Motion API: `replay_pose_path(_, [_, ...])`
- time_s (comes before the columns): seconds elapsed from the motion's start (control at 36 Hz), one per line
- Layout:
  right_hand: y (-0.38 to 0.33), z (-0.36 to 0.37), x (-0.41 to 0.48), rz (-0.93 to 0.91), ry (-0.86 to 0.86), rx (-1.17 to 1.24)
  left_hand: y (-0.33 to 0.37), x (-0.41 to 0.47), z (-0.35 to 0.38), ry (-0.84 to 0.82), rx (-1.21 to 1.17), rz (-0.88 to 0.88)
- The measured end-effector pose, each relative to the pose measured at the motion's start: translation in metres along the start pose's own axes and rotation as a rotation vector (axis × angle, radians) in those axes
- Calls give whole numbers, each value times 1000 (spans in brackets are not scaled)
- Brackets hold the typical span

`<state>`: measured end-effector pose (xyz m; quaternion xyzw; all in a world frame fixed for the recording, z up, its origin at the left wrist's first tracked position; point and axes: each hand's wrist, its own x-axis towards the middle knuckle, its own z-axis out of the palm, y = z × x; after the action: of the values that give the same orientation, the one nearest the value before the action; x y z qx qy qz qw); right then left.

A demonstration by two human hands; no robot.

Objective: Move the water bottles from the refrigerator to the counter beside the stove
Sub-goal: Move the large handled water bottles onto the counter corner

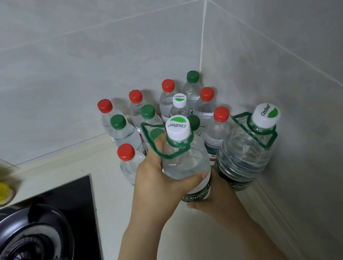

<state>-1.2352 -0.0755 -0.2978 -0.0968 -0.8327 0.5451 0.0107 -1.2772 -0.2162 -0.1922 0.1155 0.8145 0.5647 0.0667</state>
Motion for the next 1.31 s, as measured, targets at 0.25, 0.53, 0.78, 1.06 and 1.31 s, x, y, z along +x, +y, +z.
replay_pose_path(0.25, [1, 2, 1, 5, 10, -12, -3, 3, 1, -13, 29, 17])
replay_pose_path(0.53, [1, 4, 3, 93, -3, -154, -4, 1, 3, 14, 55, 34])
replay_pose_path(0.78, [-12, 5, -7, 163, 72, -280, -8, 0, 5, 34, 17, 25])
replay_pose_path(1.06, [-21, -1, -35, 227, 155, -317, -8, -2, 13, 43, 35, 40])
replay_pose_path(1.31, [-31, -25, -55, 254, 175, -331, 1, -13, 24, 70, 70, 52])
